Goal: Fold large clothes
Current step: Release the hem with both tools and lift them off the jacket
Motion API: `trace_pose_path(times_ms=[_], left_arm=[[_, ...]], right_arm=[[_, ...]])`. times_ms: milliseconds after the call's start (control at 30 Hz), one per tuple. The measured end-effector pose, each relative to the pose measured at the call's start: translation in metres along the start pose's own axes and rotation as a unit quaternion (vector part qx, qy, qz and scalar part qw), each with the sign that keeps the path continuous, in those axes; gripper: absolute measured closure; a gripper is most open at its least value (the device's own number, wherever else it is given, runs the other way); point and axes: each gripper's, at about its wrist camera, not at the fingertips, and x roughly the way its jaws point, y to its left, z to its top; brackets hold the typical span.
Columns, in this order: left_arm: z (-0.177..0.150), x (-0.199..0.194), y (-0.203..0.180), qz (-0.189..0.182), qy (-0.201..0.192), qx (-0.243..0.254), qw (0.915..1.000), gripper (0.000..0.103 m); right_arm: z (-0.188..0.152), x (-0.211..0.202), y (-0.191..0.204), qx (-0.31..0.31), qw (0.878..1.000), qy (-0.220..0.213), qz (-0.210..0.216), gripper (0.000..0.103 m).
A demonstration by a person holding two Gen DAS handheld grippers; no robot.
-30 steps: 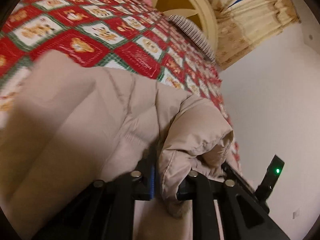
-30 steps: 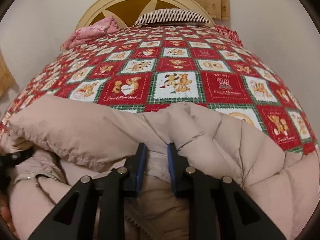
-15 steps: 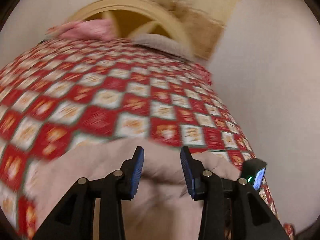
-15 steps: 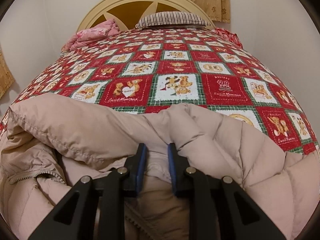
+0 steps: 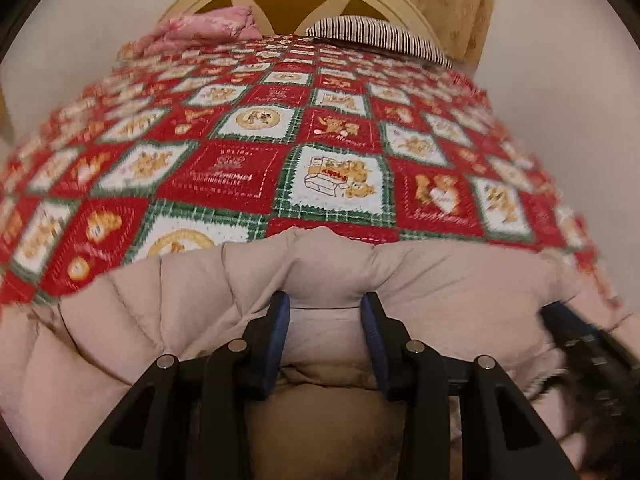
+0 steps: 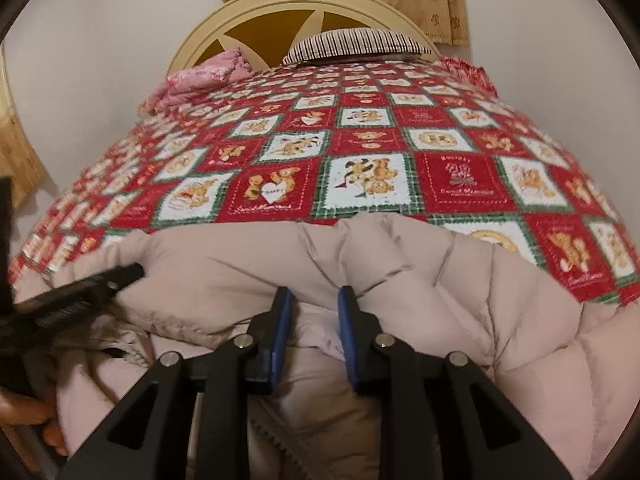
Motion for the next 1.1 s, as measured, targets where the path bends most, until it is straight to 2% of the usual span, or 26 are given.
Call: trace_pose_path(times_ms=[67,133,233,367,433,533,633,700,733,767,833,900,933,1000,1100], left_arm=[[0.001,0.005,-0.01,0.026,0.001,0.024,0.9994,0.063],[0.002,0.008,-0.009,0.026,0.003,0.027,0.9993,0.063],[0.0,0.007,0.002,0.001,0.003,0.007,1.0,0.063],[0.0,0.007,-0.002,0.012,0.003,0.014,0.9998,0.063],[0.0,0.007,-0.001,0.008,0.002,0.012,0.9999,0.063],[0.001,0.003,0.002,-0.007,0.006,0.004,0.9999,0.061],[0.004,-0.018,0.01,-0.045,0.029,0.009,0.9985,0.06],[0.003,-0.042,0.019,-0.07,0.023,0.004,0.9973,0.06],[0.001,-0.058,0.027,-0.084,0.015,0.001,0.9963,0.059],[-0.003,-0.076,0.036,-0.096,0.007,0.001,0.9953,0.059],[-0.015,-0.11,0.059,-0.106,-0.009,-0.003,0.9944,0.055],[-0.039,-0.147,0.09,-0.117,-0.032,-0.018,0.9925,0.049],[-0.051,-0.162,0.102,-0.12,-0.04,-0.025,0.9917,0.045],[-0.077,-0.187,0.123,-0.13,-0.052,-0.031,0.9896,0.043],[-0.118,-0.217,0.149,-0.122,-0.052,-0.029,0.9907,0.043]], right_arm=[[0.0,0.004,-0.011,0.035,0.999,0.011,0.033,0.077],[0.002,0.009,-0.014,0.047,0.998,0.026,0.044,0.077],[0.003,0.014,0.001,0.013,0.999,0.038,0.005,0.077],[0.005,0.02,0.023,-0.042,0.997,0.044,-0.056,0.077],[0.004,0.02,0.022,-0.046,0.996,0.042,-0.062,0.077],[0.003,0.018,0.02,-0.048,0.996,0.04,-0.066,0.077],[0.003,0.014,0.02,-0.049,0.995,0.048,-0.069,0.075],[0.006,0.004,0.021,-0.05,0.995,0.063,-0.063,0.066],[0.008,-0.006,0.021,-0.047,0.995,0.059,-0.059,0.064],[0.008,-0.025,0.018,-0.04,0.997,0.035,-0.057,0.06],[0.006,-0.07,0.011,-0.025,0.999,-0.022,-0.04,0.049],[-0.003,-0.127,0.0,-0.008,0.997,-0.07,-0.012,0.034],[-0.01,-0.149,-0.005,-0.008,0.996,-0.085,-0.004,0.033],[-0.03,-0.205,-0.013,-0.019,0.992,-0.121,0.0,0.029],[-0.066,-0.281,-0.021,-0.05,0.986,-0.159,-0.024,0.024]])
